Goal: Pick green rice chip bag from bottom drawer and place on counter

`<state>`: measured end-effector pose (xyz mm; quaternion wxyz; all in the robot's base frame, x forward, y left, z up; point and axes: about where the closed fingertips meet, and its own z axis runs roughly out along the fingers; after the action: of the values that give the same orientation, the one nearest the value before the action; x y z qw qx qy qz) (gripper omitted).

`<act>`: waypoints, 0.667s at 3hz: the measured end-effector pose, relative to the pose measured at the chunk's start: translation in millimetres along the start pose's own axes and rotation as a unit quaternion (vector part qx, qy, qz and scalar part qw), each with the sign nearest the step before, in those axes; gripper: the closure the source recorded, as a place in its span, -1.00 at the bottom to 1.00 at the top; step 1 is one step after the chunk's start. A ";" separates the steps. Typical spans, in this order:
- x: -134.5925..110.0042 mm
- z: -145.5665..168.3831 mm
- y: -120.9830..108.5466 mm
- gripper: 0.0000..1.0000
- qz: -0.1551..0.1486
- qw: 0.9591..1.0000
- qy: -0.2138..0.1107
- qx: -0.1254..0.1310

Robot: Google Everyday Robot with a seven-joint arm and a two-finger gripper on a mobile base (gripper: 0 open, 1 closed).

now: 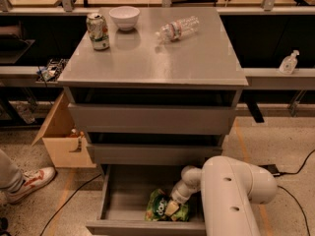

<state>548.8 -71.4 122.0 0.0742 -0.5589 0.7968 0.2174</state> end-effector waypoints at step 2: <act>-62.7 -132.3 49.9 1.00 -0.094 0.985 -0.140 0.020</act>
Offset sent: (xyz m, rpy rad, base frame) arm -0.0143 -0.0260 0.3188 0.5119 -0.4178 0.0833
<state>542.1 -60.4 276.2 0.2164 -0.5935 0.7269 0.2694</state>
